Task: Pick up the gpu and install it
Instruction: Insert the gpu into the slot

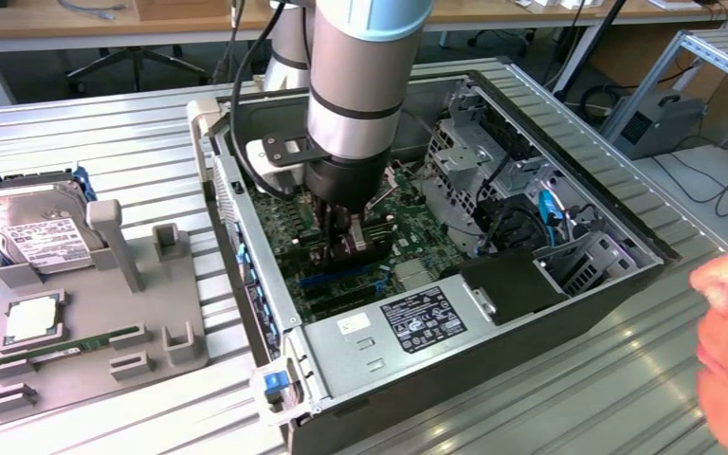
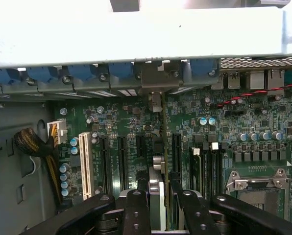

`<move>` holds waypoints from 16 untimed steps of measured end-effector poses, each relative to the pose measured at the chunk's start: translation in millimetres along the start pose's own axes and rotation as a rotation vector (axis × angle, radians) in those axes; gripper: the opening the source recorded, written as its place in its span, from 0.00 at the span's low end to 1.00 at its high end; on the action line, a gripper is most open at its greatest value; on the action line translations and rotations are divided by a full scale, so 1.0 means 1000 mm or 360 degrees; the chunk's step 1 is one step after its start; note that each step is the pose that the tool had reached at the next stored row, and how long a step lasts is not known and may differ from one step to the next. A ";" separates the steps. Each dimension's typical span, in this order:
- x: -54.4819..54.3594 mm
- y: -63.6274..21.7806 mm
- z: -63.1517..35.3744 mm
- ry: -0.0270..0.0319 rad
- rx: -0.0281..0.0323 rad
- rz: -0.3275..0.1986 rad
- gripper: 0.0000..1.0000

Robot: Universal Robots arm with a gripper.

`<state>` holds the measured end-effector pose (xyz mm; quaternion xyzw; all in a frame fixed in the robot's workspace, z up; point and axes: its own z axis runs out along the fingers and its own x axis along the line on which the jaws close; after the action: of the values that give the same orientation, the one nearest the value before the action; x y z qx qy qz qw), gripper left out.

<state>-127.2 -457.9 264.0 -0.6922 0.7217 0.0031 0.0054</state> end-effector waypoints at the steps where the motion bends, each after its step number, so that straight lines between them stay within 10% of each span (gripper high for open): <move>1: 0.000 0.0000 0.0000 0.00000 0.00000 0.0000 0.27; 16: -0.001 -0.0001 0.0056 0.00010 0.00001 -0.0001 0.27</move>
<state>-127.0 -456.5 258.4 -0.6924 0.7215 0.0028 0.0052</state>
